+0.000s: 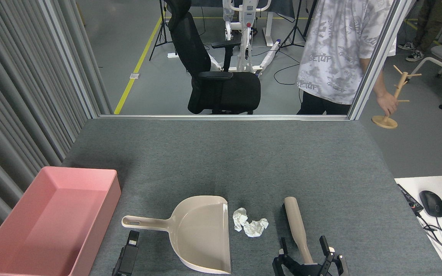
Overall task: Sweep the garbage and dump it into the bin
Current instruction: 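Grasp the dustpan handle with the left gripper and the brush handle with the right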
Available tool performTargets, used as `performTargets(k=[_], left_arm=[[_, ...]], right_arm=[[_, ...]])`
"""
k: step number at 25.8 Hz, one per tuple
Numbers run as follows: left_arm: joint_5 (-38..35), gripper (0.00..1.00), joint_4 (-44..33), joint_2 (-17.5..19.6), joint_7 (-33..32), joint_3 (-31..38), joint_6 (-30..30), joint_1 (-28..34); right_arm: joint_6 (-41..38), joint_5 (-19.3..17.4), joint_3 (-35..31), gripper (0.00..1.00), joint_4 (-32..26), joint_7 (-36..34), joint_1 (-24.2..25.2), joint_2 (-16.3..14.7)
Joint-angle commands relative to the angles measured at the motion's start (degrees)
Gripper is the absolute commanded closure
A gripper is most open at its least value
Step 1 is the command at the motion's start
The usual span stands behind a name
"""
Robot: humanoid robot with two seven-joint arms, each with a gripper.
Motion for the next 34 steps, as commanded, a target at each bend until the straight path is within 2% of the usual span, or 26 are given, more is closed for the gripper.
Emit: performTargets(k=[1,10,21,29,32,34], left_arm=[[-0.08,0.00,2.19,-0.37,0.00,0.10,-0.88,-1.40],[-0.52,0.00,3.86,-0.37,0.00,0.45,-0.70,-4.83],[-0.52,0.00,6.76,-0.19,0.00,2.12,-0.61,-8.44],[-0.52,0.00,7.12,-0.19,0.00,2.12,-0.61,-8.61],[-0.52,0.00,7.29,-0.28,0.00,2.12,-0.70,-8.61],[-0.52,0.00,7.73,-0.37,0.00,2.12,-0.79,-8.79]], right_arm=[[1.99,0.05,0.01,0.01,1.60,-0.12,0.16,-0.03],[3.57,0.05,0.27,0.01,2.21,0.06,0.42,-0.20],[3.30,-0.04,1.50,0.01,0.81,-0.56,2.97,-2.14],[3.74,-0.30,2.12,0.01,0.98,-1.61,5.52,-3.72],[6.12,-6.10,2.38,0.01,0.89,-3.11,6.22,-4.25],[7.96,-7.69,3.08,0.01,0.89,-5.74,7.80,-4.77]])
